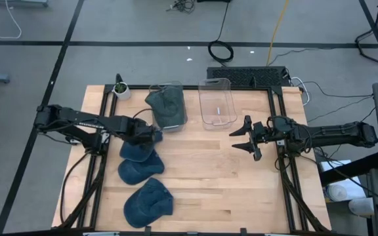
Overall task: Pick & Place hat
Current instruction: Put the top blue cap into the right transparent bin
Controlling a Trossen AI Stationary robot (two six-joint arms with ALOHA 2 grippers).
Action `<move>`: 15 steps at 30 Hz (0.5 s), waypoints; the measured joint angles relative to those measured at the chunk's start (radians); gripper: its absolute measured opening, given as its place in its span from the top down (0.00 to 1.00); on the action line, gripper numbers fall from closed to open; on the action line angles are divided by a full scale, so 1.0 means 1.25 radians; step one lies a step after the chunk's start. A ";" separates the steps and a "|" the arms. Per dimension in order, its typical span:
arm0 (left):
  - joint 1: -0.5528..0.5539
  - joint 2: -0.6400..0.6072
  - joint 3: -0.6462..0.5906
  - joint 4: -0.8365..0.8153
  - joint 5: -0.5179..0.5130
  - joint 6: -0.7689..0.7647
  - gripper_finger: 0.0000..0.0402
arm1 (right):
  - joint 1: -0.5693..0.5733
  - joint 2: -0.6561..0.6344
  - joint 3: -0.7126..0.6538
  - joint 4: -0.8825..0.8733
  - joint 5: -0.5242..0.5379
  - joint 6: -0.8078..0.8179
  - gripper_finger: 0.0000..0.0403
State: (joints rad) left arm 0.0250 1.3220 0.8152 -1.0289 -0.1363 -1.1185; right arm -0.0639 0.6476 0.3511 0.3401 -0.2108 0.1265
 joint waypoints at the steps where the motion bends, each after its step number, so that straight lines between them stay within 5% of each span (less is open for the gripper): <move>1: 0.006 0.000 -0.006 0.000 0.004 -0.010 0.40 | 0.000 0.000 0.000 0.000 0.000 0.000 0.48; 15: 0.029 0.000 -0.016 0.013 -0.024 -0.039 0.40 | 0.000 0.000 0.000 0.000 0.000 0.000 0.48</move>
State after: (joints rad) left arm 0.0616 1.3220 0.7948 -1.0122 -0.1658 -1.1667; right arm -0.0637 0.6476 0.3511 0.3397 -0.2108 0.1265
